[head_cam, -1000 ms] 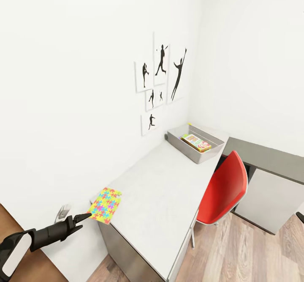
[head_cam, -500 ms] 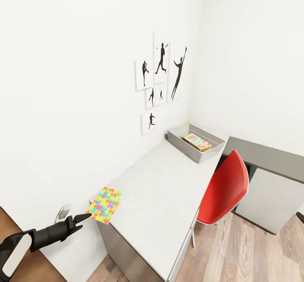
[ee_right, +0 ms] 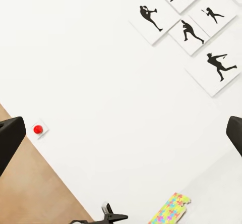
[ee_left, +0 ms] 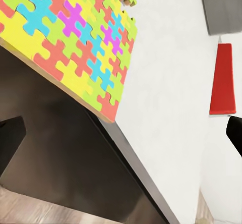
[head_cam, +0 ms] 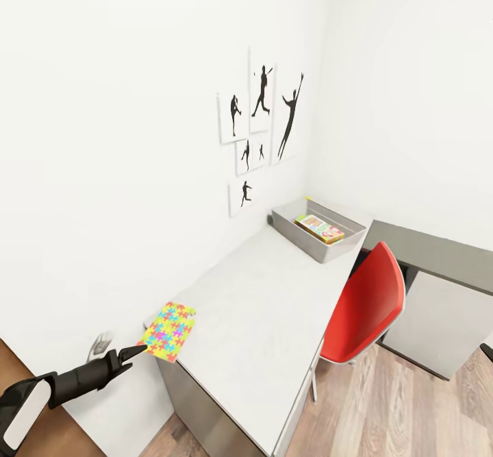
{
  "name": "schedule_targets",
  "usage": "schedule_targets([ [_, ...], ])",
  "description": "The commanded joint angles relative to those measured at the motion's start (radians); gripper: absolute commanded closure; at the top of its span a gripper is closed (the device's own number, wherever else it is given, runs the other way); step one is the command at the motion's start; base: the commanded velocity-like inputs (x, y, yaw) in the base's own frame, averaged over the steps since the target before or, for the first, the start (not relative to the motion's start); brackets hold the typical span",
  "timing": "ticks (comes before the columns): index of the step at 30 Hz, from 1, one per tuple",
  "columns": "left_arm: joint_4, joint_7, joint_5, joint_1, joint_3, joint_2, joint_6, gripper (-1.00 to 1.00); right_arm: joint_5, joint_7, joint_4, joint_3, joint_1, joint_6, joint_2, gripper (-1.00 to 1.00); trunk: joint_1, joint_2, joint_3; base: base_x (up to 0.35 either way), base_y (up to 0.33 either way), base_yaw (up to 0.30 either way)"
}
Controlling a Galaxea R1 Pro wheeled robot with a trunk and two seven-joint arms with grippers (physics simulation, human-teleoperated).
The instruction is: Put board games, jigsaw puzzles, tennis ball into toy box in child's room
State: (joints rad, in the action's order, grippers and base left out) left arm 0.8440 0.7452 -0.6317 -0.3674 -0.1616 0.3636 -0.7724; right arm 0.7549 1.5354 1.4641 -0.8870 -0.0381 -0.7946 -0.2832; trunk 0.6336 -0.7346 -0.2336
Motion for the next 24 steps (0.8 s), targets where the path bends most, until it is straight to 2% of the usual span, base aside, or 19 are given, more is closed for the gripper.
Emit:
schedule_targets([
  [1, 0.000, 0.002, -0.002, -0.001, -0.001, 0.000, -0.004, -1.00, 0.004, 0.000, 0.001, 0.000, 0.000, -0.010, 0.000, -1.00, 0.004, -0.008, -0.004, 0.000, 0.000, 0.000],
  [24, 0.000, 0.002, -0.003, -0.001, -0.001, -0.004, 0.001, -1.00, 0.003, -0.001, 0.000, 0.001, 0.000, -0.011, -0.001, -1.00, 0.092, -0.169, -0.077, 0.000, 0.000, 0.000],
])
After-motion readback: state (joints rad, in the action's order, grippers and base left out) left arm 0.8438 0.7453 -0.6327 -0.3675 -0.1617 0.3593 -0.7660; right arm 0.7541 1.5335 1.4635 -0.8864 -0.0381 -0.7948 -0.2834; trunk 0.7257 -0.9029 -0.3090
